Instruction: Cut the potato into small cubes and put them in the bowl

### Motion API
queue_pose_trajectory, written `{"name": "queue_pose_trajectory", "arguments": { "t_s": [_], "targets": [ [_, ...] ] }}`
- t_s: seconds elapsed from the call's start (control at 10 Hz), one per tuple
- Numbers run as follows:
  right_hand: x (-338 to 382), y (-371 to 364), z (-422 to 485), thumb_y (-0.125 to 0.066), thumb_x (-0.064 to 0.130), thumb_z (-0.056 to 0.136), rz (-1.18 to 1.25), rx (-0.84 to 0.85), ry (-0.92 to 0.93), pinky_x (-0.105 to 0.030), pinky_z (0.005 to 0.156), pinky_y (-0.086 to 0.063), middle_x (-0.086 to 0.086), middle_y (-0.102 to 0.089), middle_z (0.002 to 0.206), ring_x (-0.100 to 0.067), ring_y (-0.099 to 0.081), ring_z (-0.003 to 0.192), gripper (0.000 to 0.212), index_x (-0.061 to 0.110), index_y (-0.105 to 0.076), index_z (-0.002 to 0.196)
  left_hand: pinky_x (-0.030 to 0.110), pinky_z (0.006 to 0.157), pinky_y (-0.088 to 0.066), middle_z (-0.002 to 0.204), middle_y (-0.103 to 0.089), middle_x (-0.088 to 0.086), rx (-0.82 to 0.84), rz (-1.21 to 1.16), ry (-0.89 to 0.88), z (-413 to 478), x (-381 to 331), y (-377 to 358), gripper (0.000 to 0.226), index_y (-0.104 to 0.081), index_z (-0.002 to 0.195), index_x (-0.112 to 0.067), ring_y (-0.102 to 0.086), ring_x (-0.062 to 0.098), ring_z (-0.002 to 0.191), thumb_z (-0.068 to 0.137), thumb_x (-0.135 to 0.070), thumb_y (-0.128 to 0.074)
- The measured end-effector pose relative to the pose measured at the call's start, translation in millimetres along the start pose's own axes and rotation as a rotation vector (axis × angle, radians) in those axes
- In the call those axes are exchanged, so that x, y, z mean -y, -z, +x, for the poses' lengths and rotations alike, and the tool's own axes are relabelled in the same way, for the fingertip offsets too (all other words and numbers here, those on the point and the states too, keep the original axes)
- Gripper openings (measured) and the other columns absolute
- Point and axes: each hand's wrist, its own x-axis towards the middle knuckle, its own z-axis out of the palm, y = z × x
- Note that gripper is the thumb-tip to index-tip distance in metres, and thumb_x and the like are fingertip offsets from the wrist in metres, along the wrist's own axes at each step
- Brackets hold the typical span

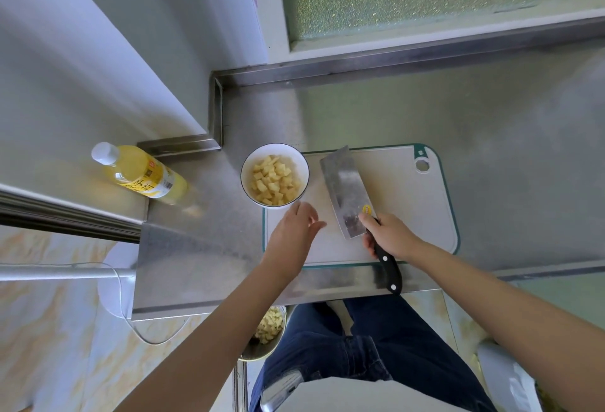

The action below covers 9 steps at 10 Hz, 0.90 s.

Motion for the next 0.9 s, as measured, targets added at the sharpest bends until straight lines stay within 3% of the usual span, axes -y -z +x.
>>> {"name": "queue_pose_trajectory", "arguments": {
  "t_s": [0.1, 0.2, 0.3, 0.4, 0.5, 0.6, 0.8, 0.9],
  "targets": [
    [-4, -3, 2, -0.046, 0.024, 0.095, -0.131, -0.077, 0.002, -0.025, 0.055, -0.044, -0.009, -0.058, 0.071, -0.02, -0.054, 0.057, 0.018, 0.008, -0.041, 0.09, 0.037, 0.076, -0.044, 0.095, -0.055, 0.013, -0.23, -0.01, -0.095, 15, -3, 22, 0.013, -0.057, 0.094, -0.003, -0.055, 0.028, 0.085, 0.089, -0.014, -0.058],
    [-9, -6, 2, -0.052, 0.009, 0.09, -0.311, -0.192, 0.049, -0.025, 0.073, -0.033, -0.013, -0.046, 0.097, -0.024, -0.047, 0.086, 0.032, -0.004, -0.037, 0.115, 0.038, 0.082, -0.038, 0.102, -0.056, 0.017, -0.307, 0.112, -0.023, 32, 9, 36, 0.014, -0.06, 0.097, -0.002, -0.051, 0.035, 0.095, 0.089, -0.013, -0.058],
    [-9, -9, 0, -0.049, 0.001, 0.089, -0.467, -0.231, 0.099, -0.025, 0.085, -0.034, -0.018, -0.042, 0.119, -0.029, -0.046, 0.107, 0.036, -0.006, -0.037, 0.123, 0.035, 0.092, -0.031, 0.115, -0.053, 0.016, -0.25, 0.264, 0.063, 39, 25, 37, 0.021, -0.061, 0.109, -0.007, -0.045, 0.033, 0.109, 0.092, -0.017, -0.053],
    [-6, -9, -1, -0.047, 0.002, 0.09, -0.587, -0.263, 0.076, -0.03, 0.093, -0.037, -0.018, -0.038, 0.128, -0.031, -0.042, 0.116, 0.037, -0.003, -0.038, 0.125, 0.041, 0.09, -0.036, 0.109, -0.056, 0.017, -0.216, 0.301, 0.048, 36, 27, 35, 0.024, -0.063, 0.105, -0.006, -0.049, 0.036, 0.104, 0.091, -0.019, -0.049],
    [-4, -8, 0, -0.048, 0.006, 0.09, -0.668, -0.283, 0.053, -0.033, 0.092, -0.039, -0.017, -0.038, 0.128, -0.031, -0.04, 0.117, 0.036, -0.001, -0.039, 0.124, 0.037, 0.075, -0.046, 0.085, -0.06, 0.012, -0.27, 0.312, -0.015, 27, 26, 29, 0.032, -0.064, 0.084, -0.009, -0.056, 0.033, 0.08, 0.082, -0.03, -0.04],
    [-2, -7, 0, -0.049, 0.007, 0.09, -0.681, -0.26, 0.05, -0.032, 0.092, -0.039, -0.017, -0.038, 0.127, -0.031, -0.041, 0.116, 0.037, -0.001, -0.039, 0.125, 0.033, 0.069, -0.044, 0.077, -0.059, 0.006, -0.283, 0.347, -0.054, 18, 28, 26, 0.028, -0.06, 0.076, -0.012, -0.055, 0.029, 0.071, 0.08, -0.031, -0.041],
    [-1, -4, 0, -0.05, 0.009, 0.091, -0.679, -0.236, 0.05, -0.034, 0.092, -0.04, -0.017, -0.039, 0.126, -0.032, -0.043, 0.115, 0.037, 0.0, -0.039, 0.125, 0.034, 0.067, -0.043, 0.075, -0.06, 0.004, -0.314, 0.39, -0.103, 13, 30, 22, 0.006, -0.06, 0.076, -0.012, -0.057, 0.029, 0.068, 0.072, -0.015, -0.063],
    [5, 0, 3, -0.049, 0.01, 0.091, -0.666, -0.235, 0.042, -0.036, 0.093, -0.04, -0.018, -0.038, 0.128, -0.033, -0.043, 0.117, 0.037, 0.0, -0.038, 0.125, 0.035, 0.063, -0.046, 0.073, -0.06, 0.004, -0.315, 0.4, -0.128, 16, 33, 17, 0.009, -0.061, 0.075, -0.012, -0.057, 0.029, 0.067, 0.072, -0.011, -0.07]
  ]
}}
